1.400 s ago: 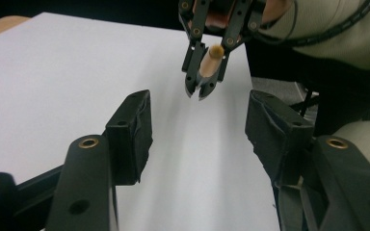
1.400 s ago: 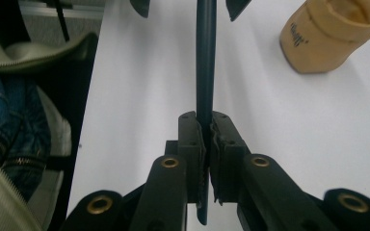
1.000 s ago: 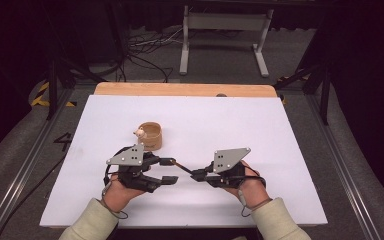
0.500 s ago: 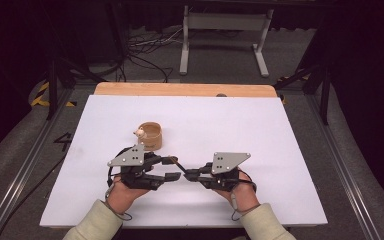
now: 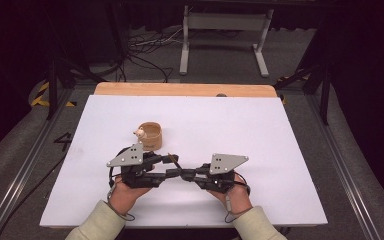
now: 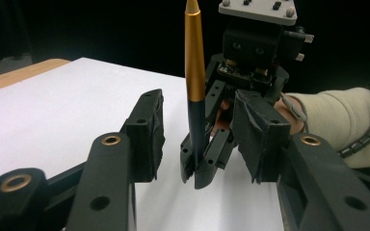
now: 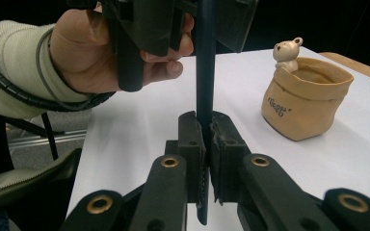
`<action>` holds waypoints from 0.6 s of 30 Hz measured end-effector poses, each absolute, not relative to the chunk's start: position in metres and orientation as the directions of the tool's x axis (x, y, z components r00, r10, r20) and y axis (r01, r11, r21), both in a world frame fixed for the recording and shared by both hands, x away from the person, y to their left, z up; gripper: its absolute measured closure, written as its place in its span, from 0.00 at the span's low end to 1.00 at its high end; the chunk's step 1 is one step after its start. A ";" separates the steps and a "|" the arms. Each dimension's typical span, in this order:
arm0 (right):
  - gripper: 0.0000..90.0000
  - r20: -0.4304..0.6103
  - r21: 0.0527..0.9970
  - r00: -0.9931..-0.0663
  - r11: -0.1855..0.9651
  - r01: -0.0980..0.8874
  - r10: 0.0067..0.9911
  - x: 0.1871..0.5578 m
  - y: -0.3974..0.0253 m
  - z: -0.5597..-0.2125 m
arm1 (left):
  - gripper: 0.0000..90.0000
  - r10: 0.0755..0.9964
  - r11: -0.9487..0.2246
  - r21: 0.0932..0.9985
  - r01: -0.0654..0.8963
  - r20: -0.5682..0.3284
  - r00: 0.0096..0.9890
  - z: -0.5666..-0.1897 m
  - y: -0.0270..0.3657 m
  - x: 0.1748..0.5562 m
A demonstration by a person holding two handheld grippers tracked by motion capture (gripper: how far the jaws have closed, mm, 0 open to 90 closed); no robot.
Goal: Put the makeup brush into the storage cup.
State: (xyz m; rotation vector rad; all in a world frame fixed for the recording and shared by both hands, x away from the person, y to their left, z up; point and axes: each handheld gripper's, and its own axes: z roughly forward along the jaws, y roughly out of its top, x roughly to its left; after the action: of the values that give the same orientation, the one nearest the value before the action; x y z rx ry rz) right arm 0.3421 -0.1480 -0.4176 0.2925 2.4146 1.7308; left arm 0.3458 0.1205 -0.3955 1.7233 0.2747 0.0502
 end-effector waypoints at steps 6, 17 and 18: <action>0.94 0.005 0.954 -0.967 0.289 0.081 0.255 0.341 -0.145 -0.423 | 0.71 0.219 -0.144 0.978 0.150 -0.116 0.969 -0.395 0.119 0.345; 0.94 0.025 0.958 -0.968 0.271 0.094 0.248 0.341 -0.141 -0.428 | 0.90 0.234 -0.154 0.977 0.148 -0.110 0.966 -0.396 0.118 0.344; 0.93 0.024 0.958 -0.968 0.271 0.093 0.248 0.341 -0.140 -0.428 | 0.91 0.232 -0.155 0.977 0.149 -0.111 0.966 -0.396 0.118 0.344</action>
State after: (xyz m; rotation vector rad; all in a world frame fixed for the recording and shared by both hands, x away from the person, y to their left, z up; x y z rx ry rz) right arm 0.3406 -0.1399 -0.4280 0.3243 2.3976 1.7924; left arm 0.3438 0.1183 -0.3962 1.7335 0.2862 0.0742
